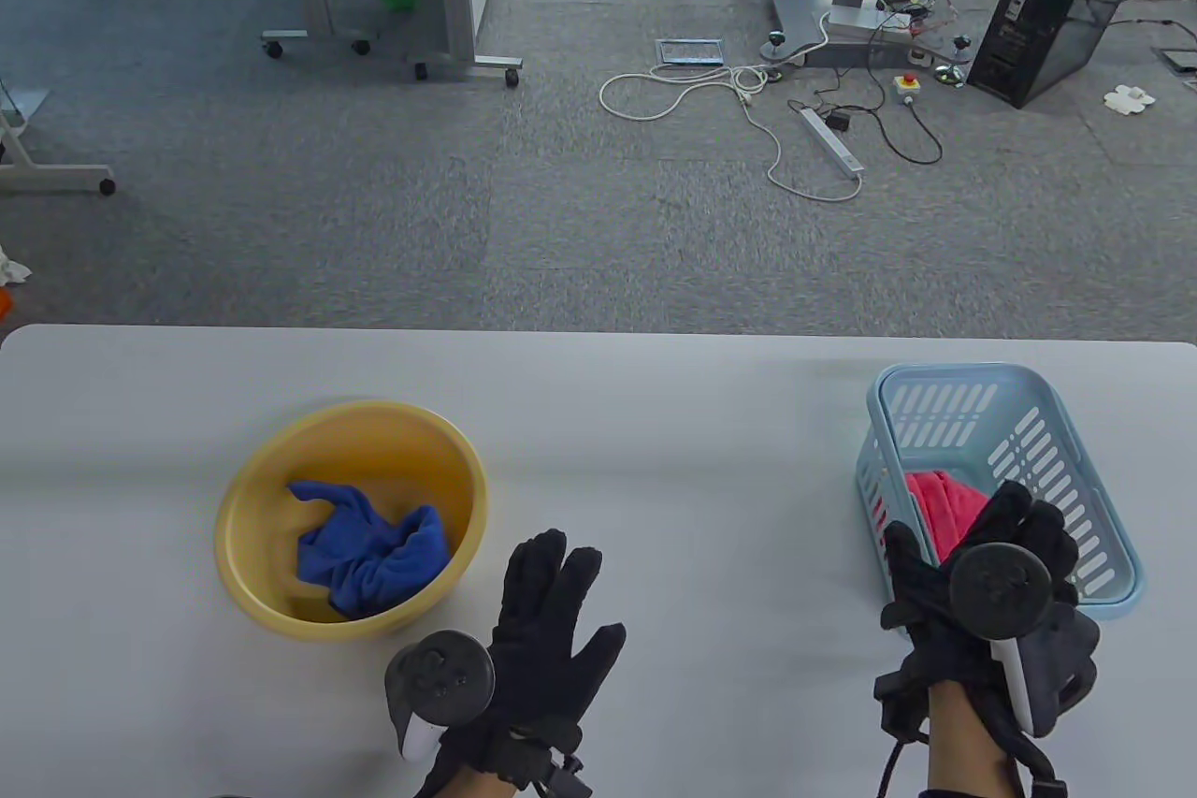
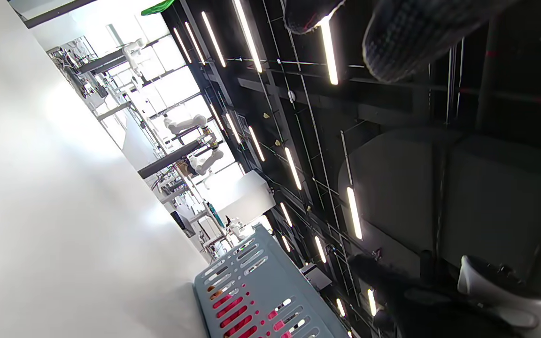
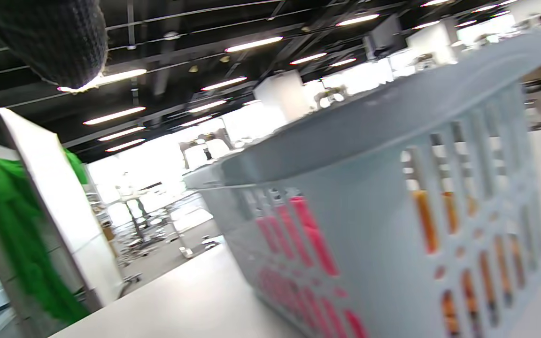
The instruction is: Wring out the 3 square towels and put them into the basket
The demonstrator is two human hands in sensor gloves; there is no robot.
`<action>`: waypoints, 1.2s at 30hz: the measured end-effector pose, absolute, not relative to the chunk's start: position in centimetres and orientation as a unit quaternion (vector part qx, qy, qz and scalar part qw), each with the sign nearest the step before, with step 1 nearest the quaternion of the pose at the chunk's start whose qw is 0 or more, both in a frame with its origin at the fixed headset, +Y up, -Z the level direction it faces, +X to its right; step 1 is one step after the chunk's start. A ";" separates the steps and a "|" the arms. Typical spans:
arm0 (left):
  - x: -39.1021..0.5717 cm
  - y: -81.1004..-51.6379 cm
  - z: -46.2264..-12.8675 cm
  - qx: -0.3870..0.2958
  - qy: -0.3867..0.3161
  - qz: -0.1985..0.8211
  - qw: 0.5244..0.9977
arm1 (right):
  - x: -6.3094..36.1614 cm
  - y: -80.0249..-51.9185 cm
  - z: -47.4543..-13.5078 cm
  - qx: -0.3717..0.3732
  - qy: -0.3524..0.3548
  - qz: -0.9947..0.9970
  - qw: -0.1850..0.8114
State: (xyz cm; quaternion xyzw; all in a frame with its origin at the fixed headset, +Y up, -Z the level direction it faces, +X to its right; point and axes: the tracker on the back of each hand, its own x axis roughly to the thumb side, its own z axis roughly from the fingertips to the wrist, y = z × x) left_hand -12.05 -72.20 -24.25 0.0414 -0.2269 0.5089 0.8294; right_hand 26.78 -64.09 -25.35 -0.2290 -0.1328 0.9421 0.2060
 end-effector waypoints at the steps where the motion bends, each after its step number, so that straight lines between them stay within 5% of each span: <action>1: -12.0 -72.2 -24.2 0.040 -0.227 0.507 0.830 | 25.9 -63.9 -25.4 -0.208 -0.128 0.950 0.196; 18: -12.2 -72.6 -24.5 0.030 -0.217 0.500 0.838 | 16.1 -67.1 -23.9 -0.003 -0.098 0.972 0.213; 36: -11.3 -72.8 -24.5 0.015 -0.226 0.400 0.888 | 10.9 -72.2 -23.6 0.016 -0.097 0.948 0.303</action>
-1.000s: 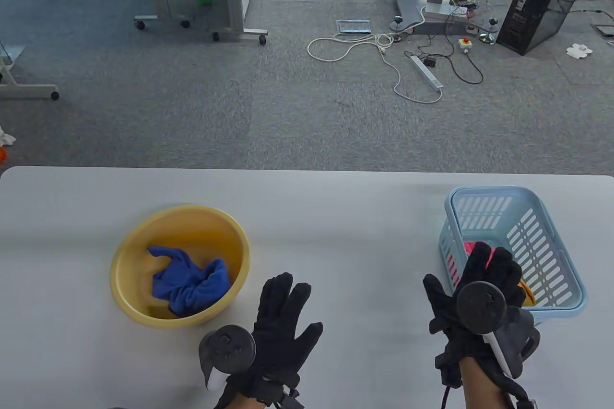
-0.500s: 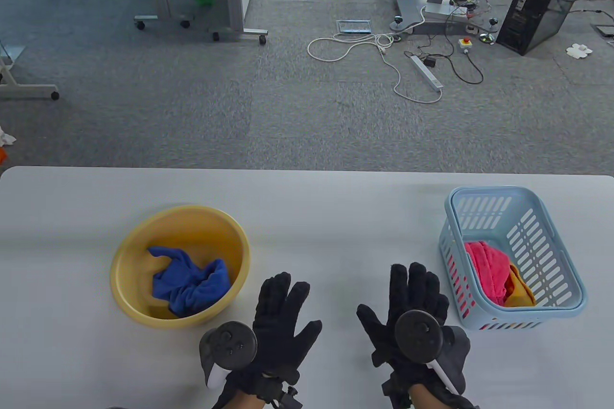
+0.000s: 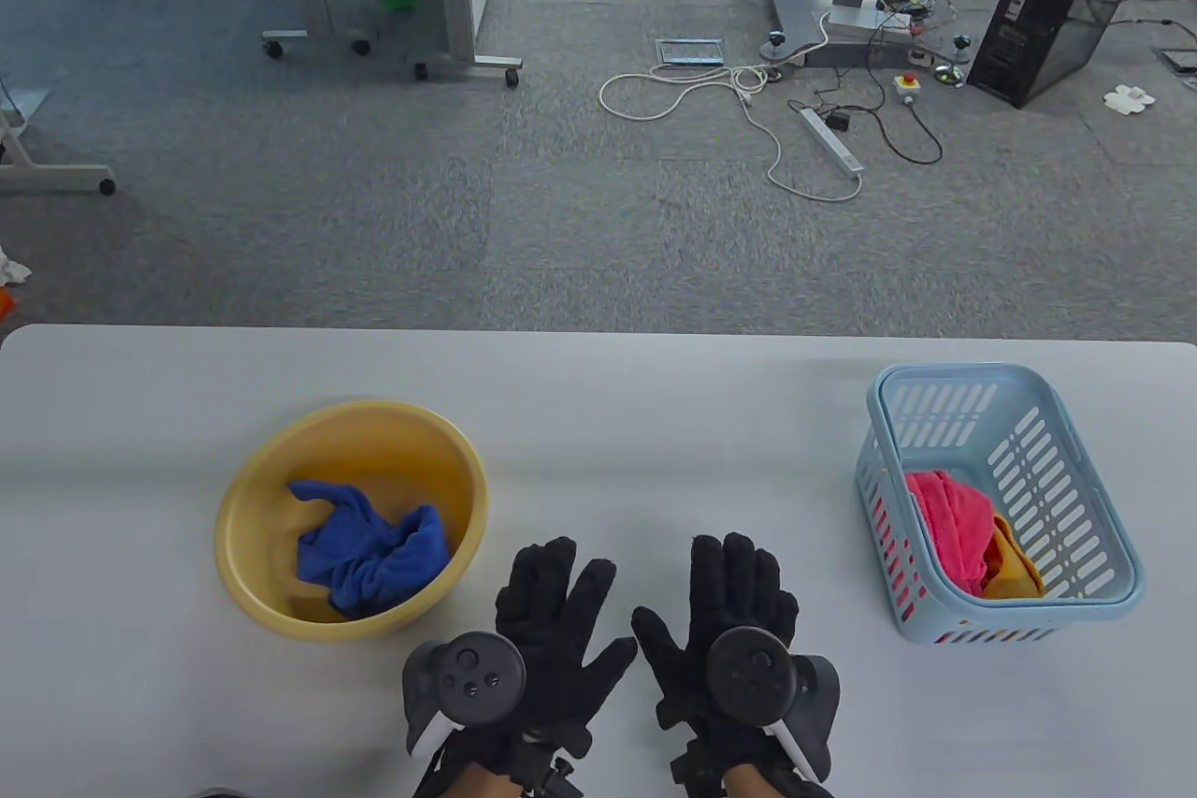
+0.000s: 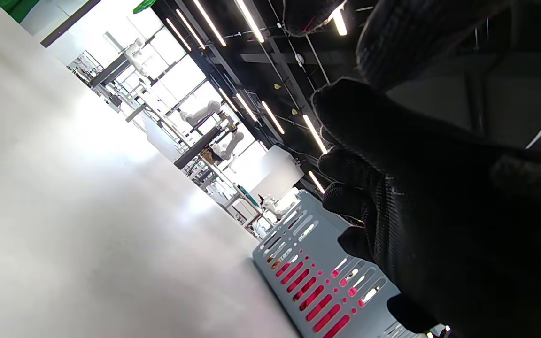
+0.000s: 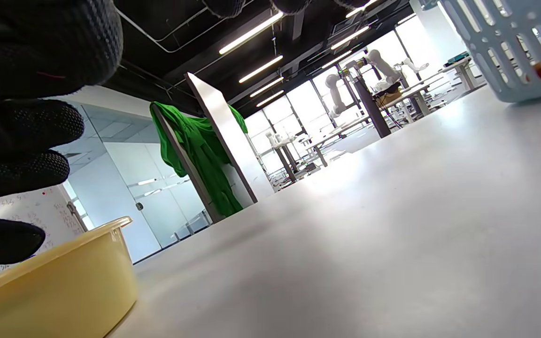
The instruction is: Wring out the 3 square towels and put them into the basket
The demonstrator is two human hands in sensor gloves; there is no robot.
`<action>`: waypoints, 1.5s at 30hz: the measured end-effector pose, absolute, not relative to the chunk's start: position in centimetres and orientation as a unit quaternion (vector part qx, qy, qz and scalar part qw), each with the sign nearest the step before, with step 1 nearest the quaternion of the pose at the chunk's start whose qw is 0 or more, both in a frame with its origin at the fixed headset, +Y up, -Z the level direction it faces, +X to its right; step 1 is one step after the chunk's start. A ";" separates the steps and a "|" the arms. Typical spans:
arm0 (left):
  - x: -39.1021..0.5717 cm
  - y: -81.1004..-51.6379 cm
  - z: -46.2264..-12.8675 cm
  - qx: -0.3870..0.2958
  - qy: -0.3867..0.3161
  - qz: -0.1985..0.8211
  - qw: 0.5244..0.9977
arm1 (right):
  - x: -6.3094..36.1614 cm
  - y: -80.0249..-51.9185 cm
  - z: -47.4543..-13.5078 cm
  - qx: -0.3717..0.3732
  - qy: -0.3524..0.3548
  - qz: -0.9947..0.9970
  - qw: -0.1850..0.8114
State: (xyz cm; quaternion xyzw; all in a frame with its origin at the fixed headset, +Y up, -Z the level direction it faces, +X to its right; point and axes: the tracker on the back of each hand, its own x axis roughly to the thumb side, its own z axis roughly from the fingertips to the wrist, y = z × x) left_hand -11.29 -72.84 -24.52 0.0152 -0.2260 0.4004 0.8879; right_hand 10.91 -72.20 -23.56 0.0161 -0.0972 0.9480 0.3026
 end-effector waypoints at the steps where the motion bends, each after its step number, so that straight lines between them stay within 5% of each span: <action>1: -11.2 -72.9 -24.6 0.015 -0.226 0.394 0.891 | 11.0 -72.5 -23.6 0.010 -0.099 0.944 0.314; 15: -10.4 -72.0 -24.6 0.018 -0.228 0.325 0.918 | 12.3 -71.9 -22.8 0.014 -0.101 0.944 0.312; 18: -10.8 -71.1 -24.7 0.090 -0.240 0.292 0.922 | 12.3 -71.9 -22.7 0.010 -0.102 0.938 0.331; 21: -11.5 -70.1 -25.2 0.076 -0.233 0.262 0.933 | 12.1 -71.9 -22.8 0.016 -0.083 0.934 0.347; 32: -17.2 -66.1 -27.3 0.081 -0.175 0.096 0.977 | 12.7 -71.0 -22.4 0.014 -0.093 0.920 0.380; 40: -23.4 -64.0 -29.0 0.079 -0.082 0.063 0.991 | 12.7 -71.2 -22.5 0.011 -0.087 0.919 0.386; 45: -26.5 -65.0 -30.2 0.006 -0.010 0.011 1.000 | 12.5 -70.9 -22.4 0.017 -0.086 0.914 0.396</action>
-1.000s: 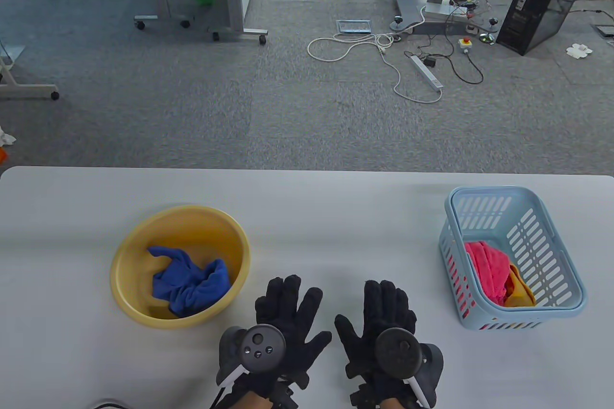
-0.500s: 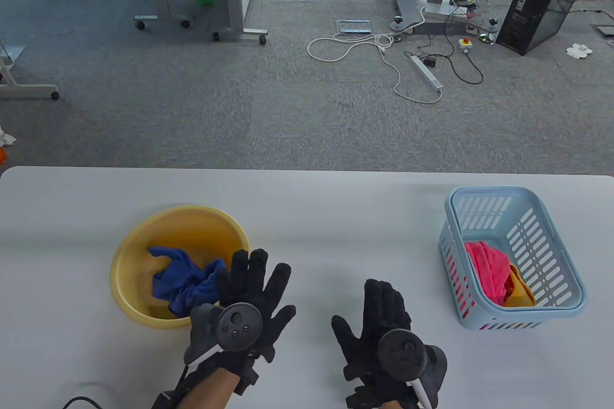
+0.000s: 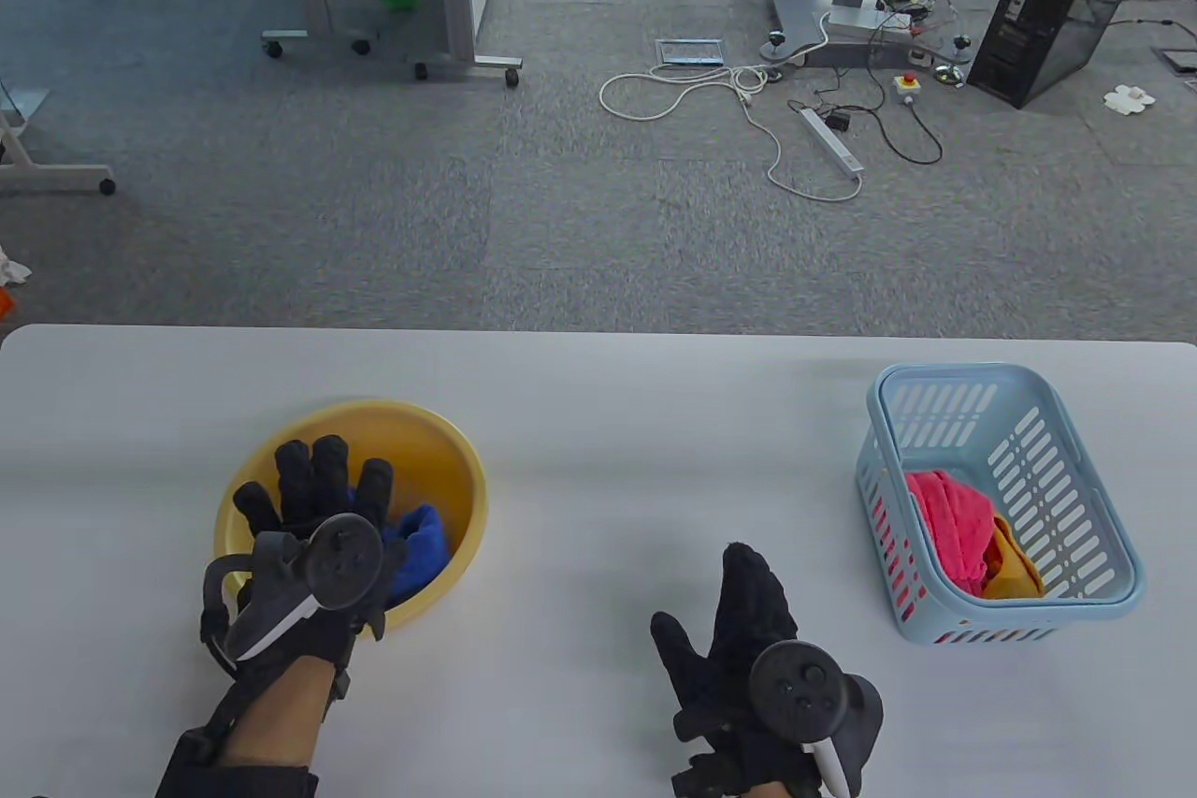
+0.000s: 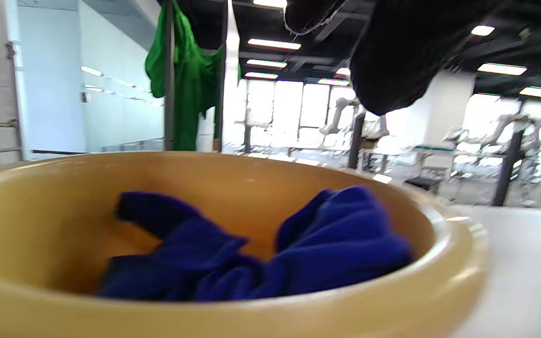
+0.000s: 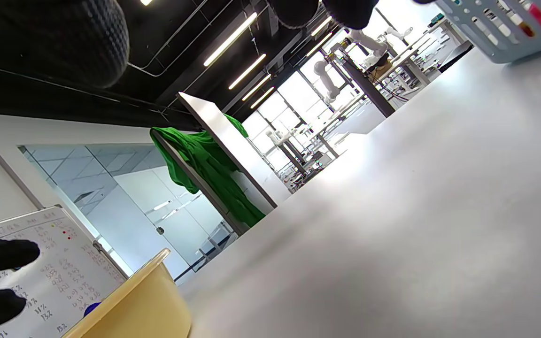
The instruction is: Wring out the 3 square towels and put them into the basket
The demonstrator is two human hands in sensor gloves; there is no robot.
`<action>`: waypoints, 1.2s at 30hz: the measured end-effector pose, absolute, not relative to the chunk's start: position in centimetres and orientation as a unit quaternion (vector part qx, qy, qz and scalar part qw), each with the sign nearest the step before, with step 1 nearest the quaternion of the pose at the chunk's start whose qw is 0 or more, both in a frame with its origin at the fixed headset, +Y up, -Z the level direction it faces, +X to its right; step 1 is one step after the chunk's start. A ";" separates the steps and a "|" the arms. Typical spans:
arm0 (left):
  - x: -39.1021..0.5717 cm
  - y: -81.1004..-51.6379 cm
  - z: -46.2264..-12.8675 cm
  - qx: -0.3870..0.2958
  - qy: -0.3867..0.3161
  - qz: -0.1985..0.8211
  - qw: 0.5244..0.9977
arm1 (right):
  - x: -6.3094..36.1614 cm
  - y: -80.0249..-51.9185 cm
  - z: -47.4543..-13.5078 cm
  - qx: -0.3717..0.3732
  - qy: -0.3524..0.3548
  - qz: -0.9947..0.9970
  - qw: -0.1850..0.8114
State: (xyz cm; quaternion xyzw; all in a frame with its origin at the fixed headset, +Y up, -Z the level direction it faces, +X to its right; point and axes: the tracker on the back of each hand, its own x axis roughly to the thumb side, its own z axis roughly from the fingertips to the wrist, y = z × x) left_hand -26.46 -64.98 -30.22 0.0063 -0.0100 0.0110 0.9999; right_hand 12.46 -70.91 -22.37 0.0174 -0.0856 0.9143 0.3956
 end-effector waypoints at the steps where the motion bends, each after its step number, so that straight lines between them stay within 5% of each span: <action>1: -26.9 -65.2 -30.5 -0.003 -0.001 0.015 1.000 | 12.4 -70.9 -22.4 0.018 -0.085 0.915 0.395; 9: -28.4 -66.6 -32.5 -0.046 0.029 -0.017 0.998 | 12.4 -71.6 -22.5 0.010 -0.082 0.918 0.389; 30: -30.1 -71.9 -37.4 -0.287 0.086 -0.011 0.954 | 11.3 -72.4 -22.7 0.014 -0.056 0.919 0.391; 36: -30.5 -72.4 -37.2 -0.240 0.082 -0.022 0.967 | 11.4 -72.9 -22.9 0.009 -0.045 0.920 0.389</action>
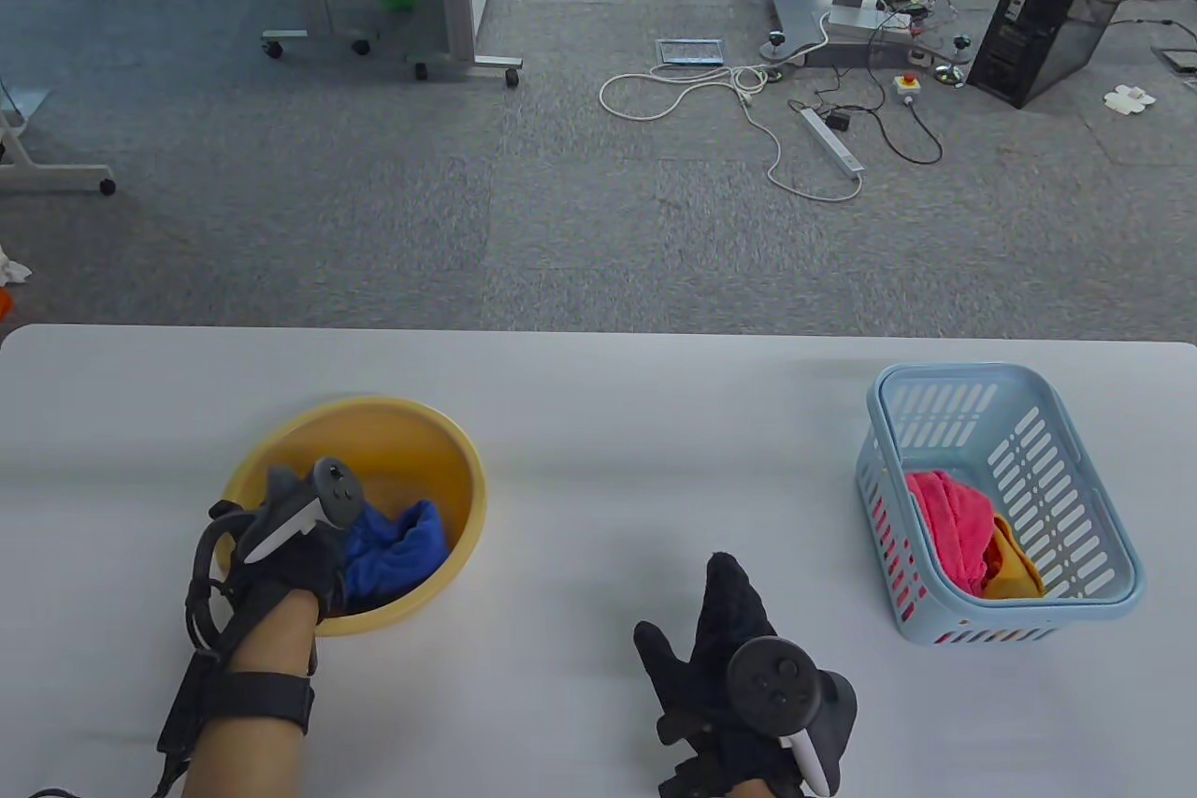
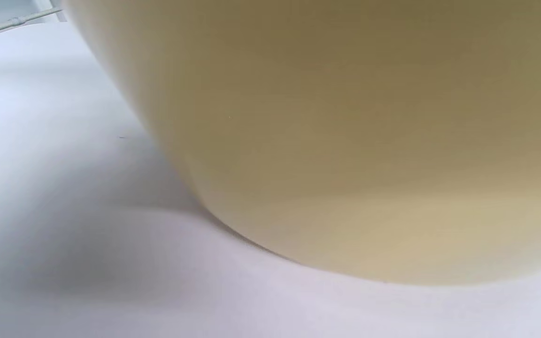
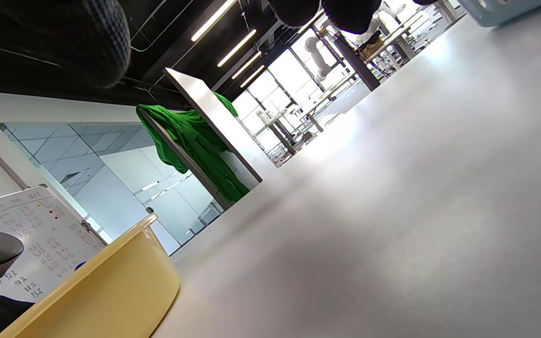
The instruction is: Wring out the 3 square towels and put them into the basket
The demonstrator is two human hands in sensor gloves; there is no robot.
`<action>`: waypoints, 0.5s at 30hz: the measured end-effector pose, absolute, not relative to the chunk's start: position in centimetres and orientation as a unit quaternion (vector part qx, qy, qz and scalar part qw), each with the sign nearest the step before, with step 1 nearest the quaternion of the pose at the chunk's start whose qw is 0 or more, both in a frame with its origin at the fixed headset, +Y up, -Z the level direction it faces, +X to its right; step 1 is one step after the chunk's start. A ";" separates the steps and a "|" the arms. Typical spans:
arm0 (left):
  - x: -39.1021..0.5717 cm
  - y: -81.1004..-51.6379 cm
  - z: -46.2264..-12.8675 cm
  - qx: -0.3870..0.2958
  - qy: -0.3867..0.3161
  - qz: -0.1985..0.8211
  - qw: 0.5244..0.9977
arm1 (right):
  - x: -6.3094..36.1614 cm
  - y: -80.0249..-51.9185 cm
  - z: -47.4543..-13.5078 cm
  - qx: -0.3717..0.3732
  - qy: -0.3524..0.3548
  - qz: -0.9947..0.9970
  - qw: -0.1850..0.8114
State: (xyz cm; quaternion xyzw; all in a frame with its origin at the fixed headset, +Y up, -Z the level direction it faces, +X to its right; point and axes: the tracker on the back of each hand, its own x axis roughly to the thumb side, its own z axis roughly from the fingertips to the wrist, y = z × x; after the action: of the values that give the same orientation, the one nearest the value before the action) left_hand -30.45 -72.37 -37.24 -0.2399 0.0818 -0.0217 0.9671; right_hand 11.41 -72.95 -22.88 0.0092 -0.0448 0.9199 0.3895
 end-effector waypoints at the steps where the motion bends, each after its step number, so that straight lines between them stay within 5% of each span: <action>1: -30.5 -72.3 -37.2 -0.231 0.081 -0.024 0.969 | 11.5 -73.0 -22.9 0.008 -0.043 0.920 0.390; 15: -32.3 -70.4 -35.2 -0.114 0.097 0.063 0.987 | 11.9 -72.8 -22.9 0.017 -0.047 0.905 0.422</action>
State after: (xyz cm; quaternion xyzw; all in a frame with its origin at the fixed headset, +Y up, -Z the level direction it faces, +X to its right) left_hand -32.34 -70.40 -35.21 -0.1144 0.0974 0.0626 0.9867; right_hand 11.88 -72.83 -22.91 0.0168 -0.0469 0.9052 0.4221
